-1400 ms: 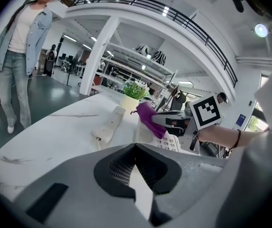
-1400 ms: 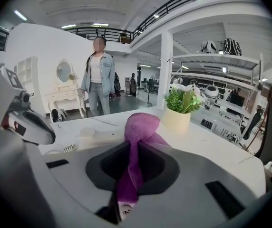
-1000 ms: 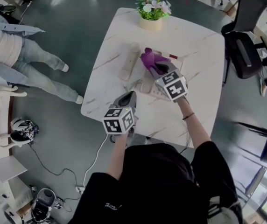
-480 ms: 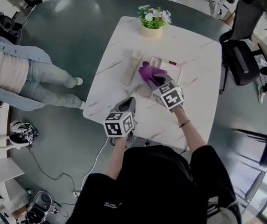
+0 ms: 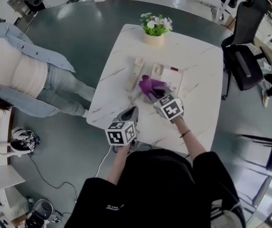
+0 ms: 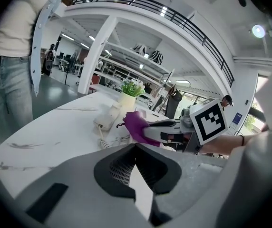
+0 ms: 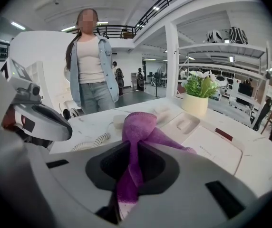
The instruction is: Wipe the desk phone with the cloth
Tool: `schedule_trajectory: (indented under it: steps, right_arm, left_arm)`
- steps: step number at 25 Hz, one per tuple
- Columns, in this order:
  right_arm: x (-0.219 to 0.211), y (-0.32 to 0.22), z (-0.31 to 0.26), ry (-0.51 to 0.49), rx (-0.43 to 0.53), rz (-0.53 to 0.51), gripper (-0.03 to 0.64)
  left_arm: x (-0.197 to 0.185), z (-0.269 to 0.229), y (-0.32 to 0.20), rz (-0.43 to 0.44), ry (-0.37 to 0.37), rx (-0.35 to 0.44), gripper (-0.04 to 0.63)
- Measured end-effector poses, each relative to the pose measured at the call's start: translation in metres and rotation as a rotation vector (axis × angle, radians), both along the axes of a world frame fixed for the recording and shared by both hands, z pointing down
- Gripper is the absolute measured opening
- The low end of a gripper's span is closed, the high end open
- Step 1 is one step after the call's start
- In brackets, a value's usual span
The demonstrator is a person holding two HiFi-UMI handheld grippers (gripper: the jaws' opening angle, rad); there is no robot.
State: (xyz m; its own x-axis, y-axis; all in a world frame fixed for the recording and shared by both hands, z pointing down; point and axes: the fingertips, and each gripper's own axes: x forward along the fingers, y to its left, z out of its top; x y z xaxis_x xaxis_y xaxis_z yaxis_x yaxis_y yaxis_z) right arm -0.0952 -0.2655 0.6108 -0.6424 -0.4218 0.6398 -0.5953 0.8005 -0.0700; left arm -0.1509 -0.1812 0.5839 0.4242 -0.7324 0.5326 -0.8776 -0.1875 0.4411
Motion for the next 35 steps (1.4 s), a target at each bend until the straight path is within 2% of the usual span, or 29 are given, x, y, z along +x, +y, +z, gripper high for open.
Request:
schedule_trajectory:
  steps: [11, 15, 22, 29, 35]
  right_arm:
    - [-0.006, 0.033, 0.007, -0.029, -0.054, -0.009, 0.034]
    - [-0.001, 0.034, -0.001, -0.074, -0.065, 0.031, 0.034]
    - [0.003, 0.042, -0.019, -0.234, -0.121, 0.089, 0.034]
    - [0.028, 0.027, -0.063, -0.448, -0.109, 0.197, 0.034]
    - [0.056, 0.011, -0.096, -0.570, -0.061, 0.288, 0.034]
  left_arm:
    - [-0.002, -0.007, 0.003, 0.023, -0.001, 0.025, -0.002]
    - [-0.012, -0.011, 0.004, -0.002, -0.010, 0.034, -0.002]
    - [-0.023, -0.029, 0.001, -0.047, -0.003, 0.096, -0.002]
    - [-0.021, -0.055, -0.012, -0.044, -0.001, 0.189, -0.002]
    - [-0.008, -0.074, -0.021, -0.004, 0.008, 0.247, -0.002]
